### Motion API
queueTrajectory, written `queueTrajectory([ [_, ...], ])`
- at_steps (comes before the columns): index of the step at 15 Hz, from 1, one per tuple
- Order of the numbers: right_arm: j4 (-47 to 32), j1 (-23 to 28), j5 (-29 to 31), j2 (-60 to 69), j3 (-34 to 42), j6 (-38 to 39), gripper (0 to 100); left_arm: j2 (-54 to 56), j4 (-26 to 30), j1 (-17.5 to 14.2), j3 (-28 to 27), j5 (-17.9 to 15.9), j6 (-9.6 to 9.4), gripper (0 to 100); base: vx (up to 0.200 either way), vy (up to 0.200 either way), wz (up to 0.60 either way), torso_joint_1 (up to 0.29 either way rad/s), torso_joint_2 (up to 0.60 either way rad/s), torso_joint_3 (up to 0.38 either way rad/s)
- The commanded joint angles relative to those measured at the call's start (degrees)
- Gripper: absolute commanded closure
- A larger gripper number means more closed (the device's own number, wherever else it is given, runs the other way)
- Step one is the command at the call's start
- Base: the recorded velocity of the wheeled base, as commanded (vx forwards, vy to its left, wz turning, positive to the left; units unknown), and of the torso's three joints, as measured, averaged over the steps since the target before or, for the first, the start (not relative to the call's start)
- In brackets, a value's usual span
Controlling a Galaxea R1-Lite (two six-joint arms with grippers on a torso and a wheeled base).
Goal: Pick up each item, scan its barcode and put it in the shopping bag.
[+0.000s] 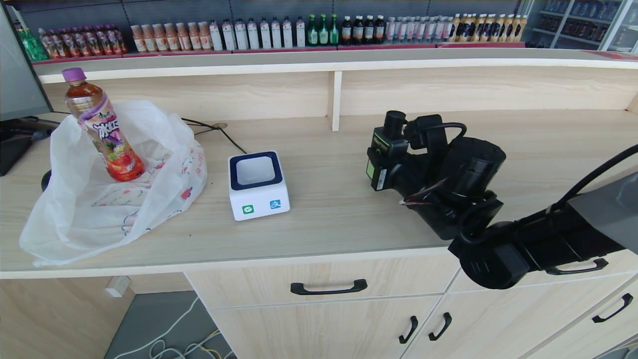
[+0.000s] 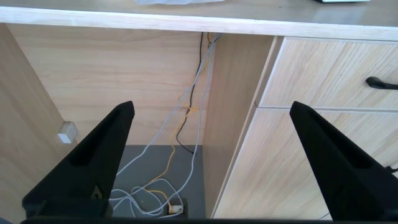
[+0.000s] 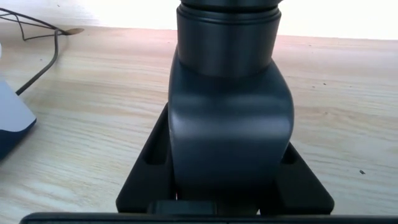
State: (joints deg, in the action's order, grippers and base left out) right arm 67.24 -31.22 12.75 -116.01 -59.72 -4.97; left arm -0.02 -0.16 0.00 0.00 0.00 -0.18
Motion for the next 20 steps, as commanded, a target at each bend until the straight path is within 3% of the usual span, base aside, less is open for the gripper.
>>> queueTrajectory([
  [1, 0.1, -0.4, 0.3, 3.8, 0.9, -1.6, 100, 0.0, 0.0, 0.0, 0.0, 0.0, 0.01, 0, 0.000, 0.000, 0.00, 0.000, 0.00, 0.000],
  [11, 0.5, -2.8, 2.3, 23.5, 22.2, -8.9, 100, 0.0, 0.0, 0.0, 0.0, 0.0, 0.01, 0, 0.000, 0.000, 0.00, 0.000, 0.00, 0.000],
  [16, 6.2, -3.5, 2.1, 24.2, 26.4, -6.1, 100, 0.0, 0.0, 0.0, 0.0, 0.0, 0.01, 0, 0.000, 0.000, 0.00, 0.000, 0.00, 0.000],
  [20, 15.5, -3.5, 1.6, 25.0, 35.1, 1.5, 100, 0.0, 0.0, 0.0, 0.0, 0.0, 0.01, 0, 0.000, 0.000, 0.00, 0.000, 0.00, 0.000],
])
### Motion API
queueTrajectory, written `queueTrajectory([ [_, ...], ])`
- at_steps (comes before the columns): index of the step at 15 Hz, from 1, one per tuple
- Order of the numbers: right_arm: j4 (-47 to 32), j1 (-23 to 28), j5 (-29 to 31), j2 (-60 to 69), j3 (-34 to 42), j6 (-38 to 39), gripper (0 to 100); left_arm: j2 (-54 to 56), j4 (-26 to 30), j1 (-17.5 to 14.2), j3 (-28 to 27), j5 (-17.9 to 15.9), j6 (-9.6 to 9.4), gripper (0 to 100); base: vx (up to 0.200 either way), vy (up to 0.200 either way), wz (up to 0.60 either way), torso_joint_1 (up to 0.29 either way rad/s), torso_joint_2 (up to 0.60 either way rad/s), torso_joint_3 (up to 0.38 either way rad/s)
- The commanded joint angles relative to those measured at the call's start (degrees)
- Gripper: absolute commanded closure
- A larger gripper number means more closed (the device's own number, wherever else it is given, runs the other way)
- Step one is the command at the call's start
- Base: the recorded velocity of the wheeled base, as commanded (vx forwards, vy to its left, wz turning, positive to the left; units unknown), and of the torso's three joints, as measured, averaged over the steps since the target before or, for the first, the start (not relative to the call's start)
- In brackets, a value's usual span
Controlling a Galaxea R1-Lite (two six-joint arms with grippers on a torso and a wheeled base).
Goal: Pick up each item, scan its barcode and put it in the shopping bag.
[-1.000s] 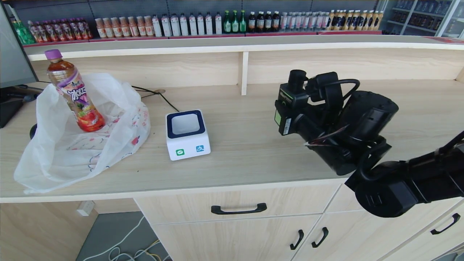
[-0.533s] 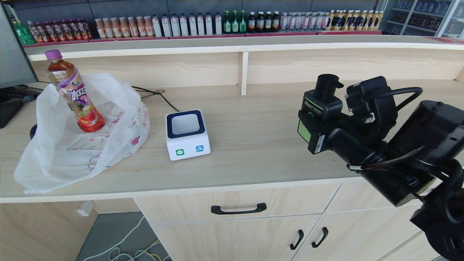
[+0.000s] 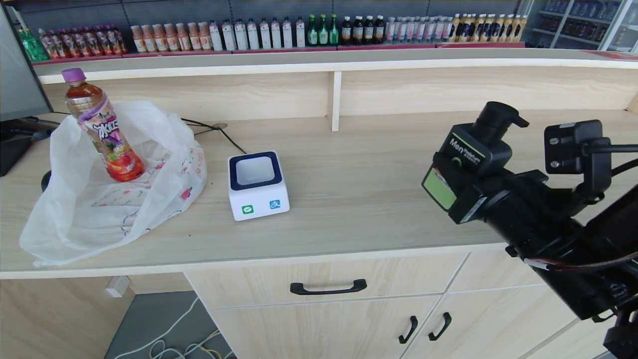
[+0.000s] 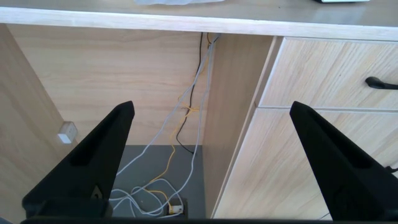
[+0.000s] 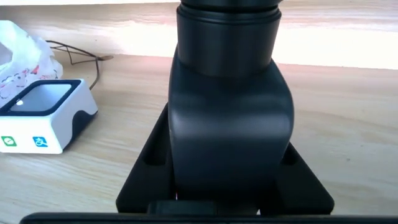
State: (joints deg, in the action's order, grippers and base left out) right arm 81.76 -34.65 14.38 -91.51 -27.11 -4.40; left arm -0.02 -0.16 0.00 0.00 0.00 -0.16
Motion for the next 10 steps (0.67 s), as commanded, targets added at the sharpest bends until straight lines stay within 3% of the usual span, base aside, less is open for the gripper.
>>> queueTrajectory([
  [1, 4.5, -0.2, -0.1, 1.3, 7.2, 1.2, 100, 0.0, 0.0, 0.0, 0.0, 0.0, -0.02, 0, 0.000, 0.000, 0.00, 0.000, 0.00, 0.000],
  [4, 6.7, -6.7, 0.5, 5.8, 15.9, 0.5, 100, 0.0, 0.0, 0.0, 0.0, 0.0, -0.02, 0, 0.000, 0.000, 0.00, 0.000, 0.00, 0.000],
  [5, 6.7, -10.3, 0.4, 8.6, 18.9, -4.0, 100, 0.0, 0.0, 0.0, 0.0, 0.0, -0.02, 0, 0.000, 0.000, 0.00, 0.000, 0.00, 0.000],
  [10, 6.7, -23.4, 1.3, 10.0, 16.6, -14.3, 100, 0.0, 0.0, 0.0, 0.0, 0.0, -0.02, 0, 0.000, 0.000, 0.00, 0.000, 0.00, 0.000],
])
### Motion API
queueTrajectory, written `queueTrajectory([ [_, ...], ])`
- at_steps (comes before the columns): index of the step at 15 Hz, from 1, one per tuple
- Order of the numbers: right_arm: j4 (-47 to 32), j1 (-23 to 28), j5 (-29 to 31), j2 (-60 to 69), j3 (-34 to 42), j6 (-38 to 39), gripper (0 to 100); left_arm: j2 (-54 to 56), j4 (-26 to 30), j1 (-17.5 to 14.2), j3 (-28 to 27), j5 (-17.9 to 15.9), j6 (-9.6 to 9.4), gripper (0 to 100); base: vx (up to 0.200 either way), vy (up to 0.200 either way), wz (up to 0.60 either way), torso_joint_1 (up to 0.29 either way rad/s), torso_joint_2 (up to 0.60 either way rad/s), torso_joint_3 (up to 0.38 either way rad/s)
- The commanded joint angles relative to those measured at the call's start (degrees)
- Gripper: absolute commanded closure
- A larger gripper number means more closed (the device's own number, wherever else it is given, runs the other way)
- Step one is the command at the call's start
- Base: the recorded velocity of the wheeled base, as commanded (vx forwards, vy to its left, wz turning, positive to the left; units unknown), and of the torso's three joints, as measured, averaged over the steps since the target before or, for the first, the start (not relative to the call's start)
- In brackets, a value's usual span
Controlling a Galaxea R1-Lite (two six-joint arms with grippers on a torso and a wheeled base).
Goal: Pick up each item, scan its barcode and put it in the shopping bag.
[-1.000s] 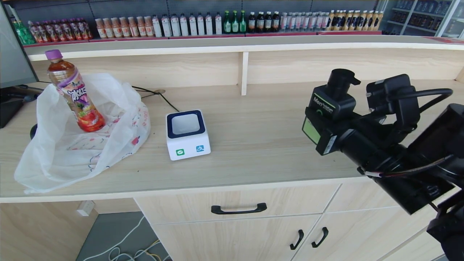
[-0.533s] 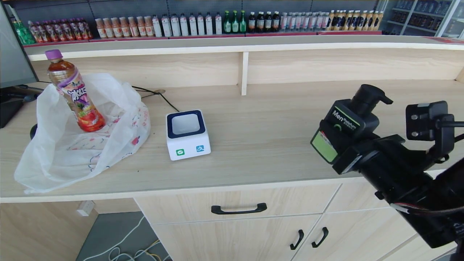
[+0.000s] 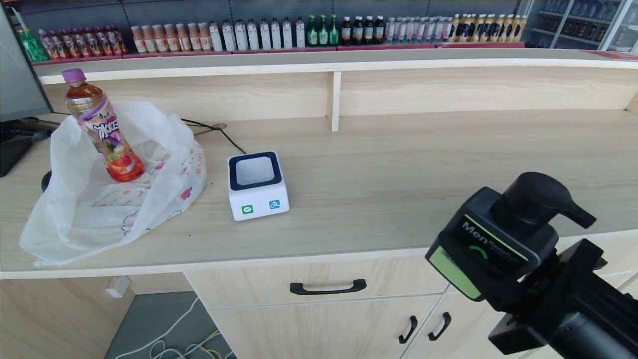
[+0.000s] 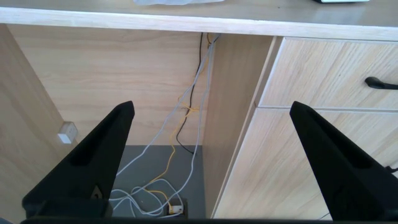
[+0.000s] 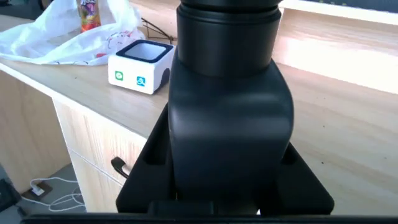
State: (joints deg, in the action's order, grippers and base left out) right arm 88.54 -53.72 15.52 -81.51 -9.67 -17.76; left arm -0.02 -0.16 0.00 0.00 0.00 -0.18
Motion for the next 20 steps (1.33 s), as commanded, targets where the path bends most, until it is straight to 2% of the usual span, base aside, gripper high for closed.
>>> queueTrajectory([
  [1, 0.0, -5.9, 1.0, -1.3, -1.8, -2.2, 100, 0.0, 0.0, 0.0, 0.0, 0.0, 0.01, 0, 0.000, 0.000, 0.00, 0.000, 0.00, 0.000],
  [4, 0.0, -11.3, 1.3, -8.2, -8.4, -6.8, 100, 0.0, 0.0, 0.0, 0.0, 0.0, 0.01, 0, 0.000, 0.000, 0.00, 0.000, 0.00, 0.000],
  [7, 0.0, -13.9, 1.0, -12.4, -12.8, -9.1, 100, 0.0, 0.0, 0.0, 0.0, 0.0, 0.01, 0, 0.000, 0.000, 0.00, 0.000, 0.00, 0.000],
  [8, 0.2, -13.5, 0.2, -14.0, -15.1, -11.2, 100, 0.0, 0.0, 0.0, 0.0, 0.0, 0.01, 0, 0.000, 0.000, 0.00, 0.000, 0.00, 0.000],
  [11, 0.2, -10.7, -10.6, -14.8, -16.1, -20.3, 100, 0.0, 0.0, 0.0, 0.0, 0.0, 0.01, 0, 0.000, 0.000, 0.00, 0.000, 0.00, 0.000],
  [14, 0.3, -10.6, -11.9, -14.8, -14.9, -24.8, 100, 0.0, 0.0, 0.0, 0.0, 0.0, 0.01, 0, 0.000, 0.000, 0.00, 0.000, 0.00, 0.000],
  [17, 0.6, -8.2, -13.5, -14.5, -16.4, -34.2, 100, 0.0, 0.0, 0.0, 0.0, 0.0, 0.01, 0, 0.000, 0.000, 0.00, 0.000, 0.00, 0.000],
  [20, 1.5, -8.2, -13.5, -12.9, -15.2, -41.1, 100, 0.0, 0.0, 0.0, 0.0, 0.0, 0.01, 0, 0.000, 0.000, 0.00, 0.000, 0.00, 0.000],
])
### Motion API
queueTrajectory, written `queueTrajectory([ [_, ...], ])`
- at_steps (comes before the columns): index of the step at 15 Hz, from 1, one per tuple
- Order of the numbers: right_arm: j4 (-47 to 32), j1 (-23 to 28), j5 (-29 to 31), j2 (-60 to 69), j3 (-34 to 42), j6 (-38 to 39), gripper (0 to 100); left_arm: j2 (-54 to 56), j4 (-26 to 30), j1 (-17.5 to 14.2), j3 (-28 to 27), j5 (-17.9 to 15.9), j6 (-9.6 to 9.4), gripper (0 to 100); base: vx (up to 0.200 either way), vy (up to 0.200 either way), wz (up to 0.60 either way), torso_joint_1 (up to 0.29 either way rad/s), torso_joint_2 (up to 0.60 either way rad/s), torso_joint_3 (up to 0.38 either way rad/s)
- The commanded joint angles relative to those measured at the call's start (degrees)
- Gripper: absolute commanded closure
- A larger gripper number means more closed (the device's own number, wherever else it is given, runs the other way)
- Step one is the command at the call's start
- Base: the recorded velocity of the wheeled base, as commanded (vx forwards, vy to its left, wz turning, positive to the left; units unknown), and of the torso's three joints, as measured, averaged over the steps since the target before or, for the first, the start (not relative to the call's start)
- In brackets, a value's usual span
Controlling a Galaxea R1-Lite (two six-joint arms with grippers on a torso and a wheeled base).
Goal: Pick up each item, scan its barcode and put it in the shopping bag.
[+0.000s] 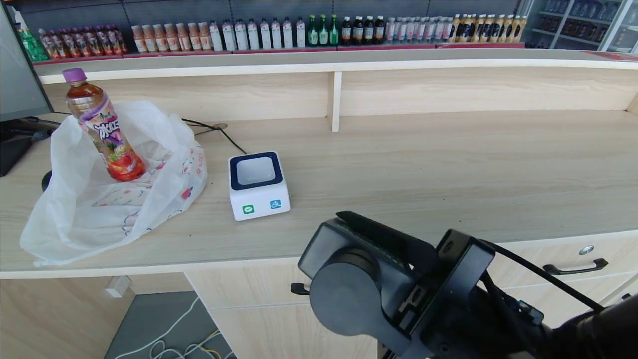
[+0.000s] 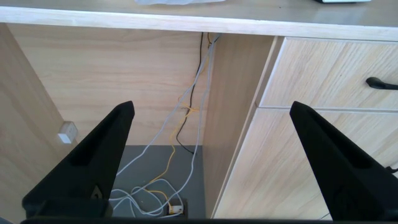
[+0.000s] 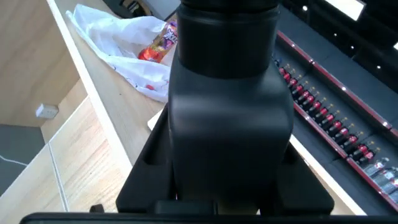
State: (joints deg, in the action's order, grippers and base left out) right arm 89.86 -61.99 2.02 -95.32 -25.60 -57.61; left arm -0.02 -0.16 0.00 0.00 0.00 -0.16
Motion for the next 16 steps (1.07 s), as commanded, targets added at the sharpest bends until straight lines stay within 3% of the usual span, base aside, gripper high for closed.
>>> queueTrajectory([
  [1, 0.1, 0.1, 0.0, 1.1, 1.4, -3.3, 100, 0.0, 0.0, 0.0, 0.0, 0.0, -0.02, 0, 0.000, 0.000, 0.00, 0.000, 0.00, 0.000],
  [4, 0.1, 0.1, -0.4, 2.7, 4.2, -8.7, 100, 0.0, 0.0, 0.0, 0.0, 0.0, -0.02, 0, 0.000, 0.000, 0.00, 0.000, 0.00, 0.000],
  [7, 0.1, -0.1, -5.0, 4.1, 4.5, -17.6, 100, 0.0, 0.0, 0.0, 0.0, 0.0, -0.02, 0, 0.000, 0.000, 0.00, 0.000, 0.00, 0.000],
  [11, 0.1, -0.1, -10.8, 2.5, 3.8, -19.0, 100, 0.0, 0.0, 0.0, 0.0, 0.0, -0.02, 0, 0.000, 0.000, 0.00, 0.000, 0.00, 0.000],
  [16, 0.1, -0.4, -12.7, 4.5, 1.3, -37.5, 100, 0.0, 0.0, 0.0, 0.0, 0.0, -0.02, 0, 0.000, 0.000, 0.00, 0.000, 0.00, 0.000],
])
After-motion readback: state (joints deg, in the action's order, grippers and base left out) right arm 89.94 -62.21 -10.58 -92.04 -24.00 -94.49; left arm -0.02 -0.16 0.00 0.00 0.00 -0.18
